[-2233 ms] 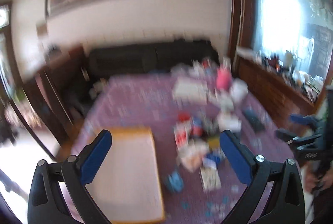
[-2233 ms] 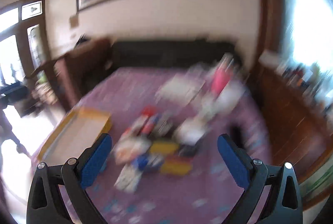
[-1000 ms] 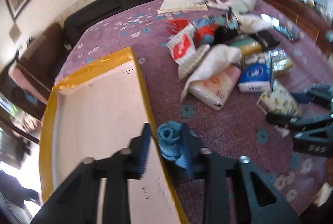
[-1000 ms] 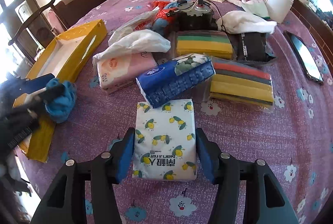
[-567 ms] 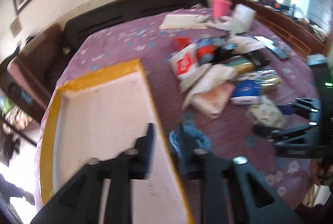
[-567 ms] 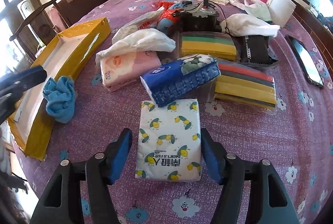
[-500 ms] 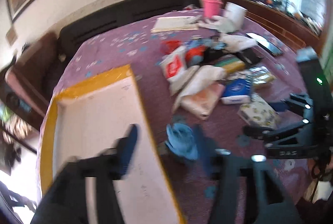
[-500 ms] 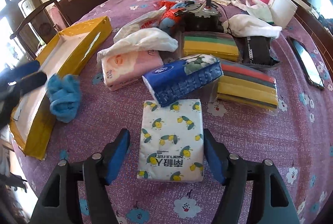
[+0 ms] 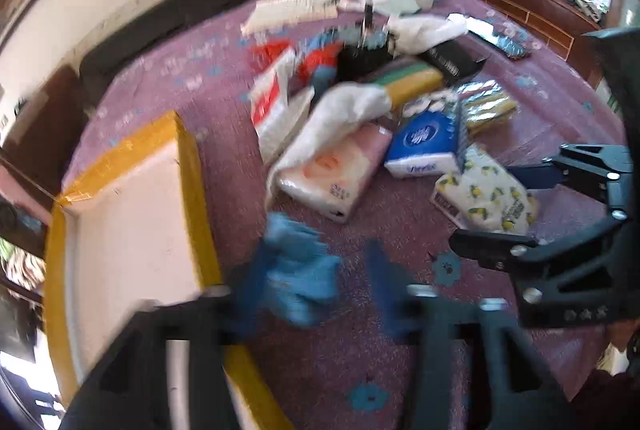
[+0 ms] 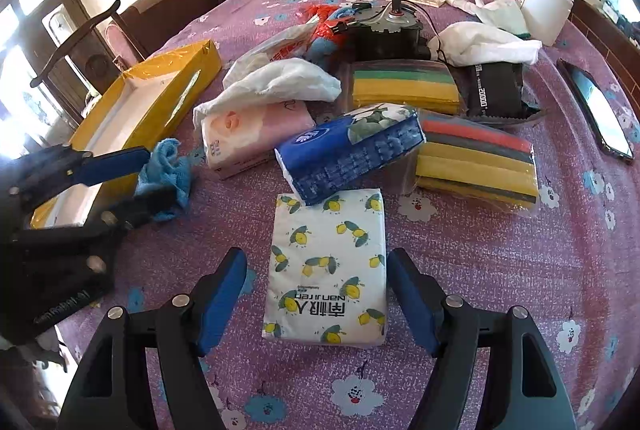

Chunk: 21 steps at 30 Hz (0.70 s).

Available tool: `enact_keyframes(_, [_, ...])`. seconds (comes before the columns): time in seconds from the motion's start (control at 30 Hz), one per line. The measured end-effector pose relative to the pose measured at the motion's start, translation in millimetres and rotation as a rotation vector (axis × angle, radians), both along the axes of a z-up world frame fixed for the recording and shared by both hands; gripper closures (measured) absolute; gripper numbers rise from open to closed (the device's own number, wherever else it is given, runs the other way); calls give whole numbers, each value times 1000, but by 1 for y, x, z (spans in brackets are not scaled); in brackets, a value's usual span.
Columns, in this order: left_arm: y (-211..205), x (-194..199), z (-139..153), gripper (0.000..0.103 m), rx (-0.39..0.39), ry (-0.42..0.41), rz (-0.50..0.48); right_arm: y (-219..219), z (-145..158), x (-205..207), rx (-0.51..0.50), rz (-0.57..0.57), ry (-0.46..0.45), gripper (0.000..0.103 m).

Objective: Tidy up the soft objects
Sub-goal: 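Grasp the lemon-print tissue pack with the right tool while the left tool grasps the blue knitted cloth, then carry both items into the yellow tray and open both tools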

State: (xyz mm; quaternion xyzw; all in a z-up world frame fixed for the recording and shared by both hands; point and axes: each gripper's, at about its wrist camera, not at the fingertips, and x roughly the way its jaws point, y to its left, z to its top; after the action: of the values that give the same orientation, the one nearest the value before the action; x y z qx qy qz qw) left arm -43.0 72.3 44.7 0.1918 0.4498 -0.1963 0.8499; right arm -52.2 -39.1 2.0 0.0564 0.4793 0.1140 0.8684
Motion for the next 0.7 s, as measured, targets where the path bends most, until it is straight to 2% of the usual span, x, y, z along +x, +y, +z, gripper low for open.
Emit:
enact_keyframes(0.07, [-6,2,-14,33,48,-6,16,2,0,0,-11,1,1,26])
enact_keyframes(0.1, [-7,2,-17,35,69,-18,26,3,0,0,-16,0,1,27])
enact_keyframes(0.13, [-7,1,-15,55,69,-30,36,4,0,-1,-26,0,-3,31])
enact_keyframes(0.17, [-3,0,-9,76,53,-48,53,6,0,-2,-39,-2,-7,47])
enact_keyframes(0.2, [1,-1,-3,76,19,-37,64,7,1,-3,-53,-1,-10,48])
enact_keyframes(0.23, [10,-2,8,77,-67,-16,69,5,2,-4,-33,5,-3,48])
enact_keyframes(0.3, [19,-12,23,77,-110,-47,75,2,5,-7,22,11,5,48])
enact_keyframes(0.4, [40,-29,51,77,-202,-56,71,4,20,-14,47,25,-15,48])
enact_keyframes(0.5, [75,-33,77,76,-276,-81,107,14,46,-17,117,73,-44,48])
enact_keyframes(0.6, [117,-16,94,76,-356,-77,185,34,79,-10,200,133,-88,48])
enact_keyframes(0.7, [152,23,100,76,-410,-55,283,65,109,13,246,191,-126,47])
